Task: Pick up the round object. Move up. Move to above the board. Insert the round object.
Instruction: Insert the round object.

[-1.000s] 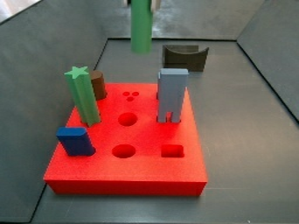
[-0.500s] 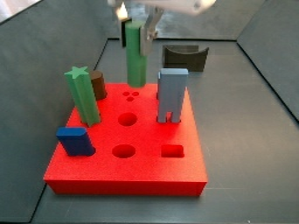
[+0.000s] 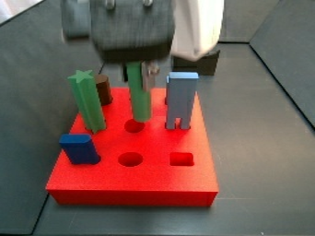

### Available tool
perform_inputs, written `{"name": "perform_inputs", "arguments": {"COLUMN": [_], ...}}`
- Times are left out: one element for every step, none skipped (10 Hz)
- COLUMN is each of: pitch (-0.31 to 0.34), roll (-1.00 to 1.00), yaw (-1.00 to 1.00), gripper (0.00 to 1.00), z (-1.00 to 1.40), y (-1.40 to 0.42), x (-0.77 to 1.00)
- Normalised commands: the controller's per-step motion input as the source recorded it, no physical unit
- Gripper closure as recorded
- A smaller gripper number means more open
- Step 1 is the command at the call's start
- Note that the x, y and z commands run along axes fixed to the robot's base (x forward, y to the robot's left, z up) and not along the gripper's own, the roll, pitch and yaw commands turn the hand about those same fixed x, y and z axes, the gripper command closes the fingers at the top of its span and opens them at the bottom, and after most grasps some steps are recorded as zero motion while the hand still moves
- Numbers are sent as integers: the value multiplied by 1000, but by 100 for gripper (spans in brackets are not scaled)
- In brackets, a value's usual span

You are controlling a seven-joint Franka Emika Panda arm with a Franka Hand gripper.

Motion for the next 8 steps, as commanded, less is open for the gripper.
{"name": "perform_inputs", "arguments": {"pitch": [53,0,0,-1,0,-3,0,-11], "roll": [149,0,0,0,-11,0,0,0], "yaw": [-277,-471,-363,-300,-334,-337,-286,-137], "gripper": [100,100,100,100,100,100,100,100], "z": [-289,-166,-169,-143,-57,-14,-183,-357], "y": [77,17,0,-266,-266,-291,-194,0], "x": [51,-57,-146,-189,-89,-49,0,0]}}
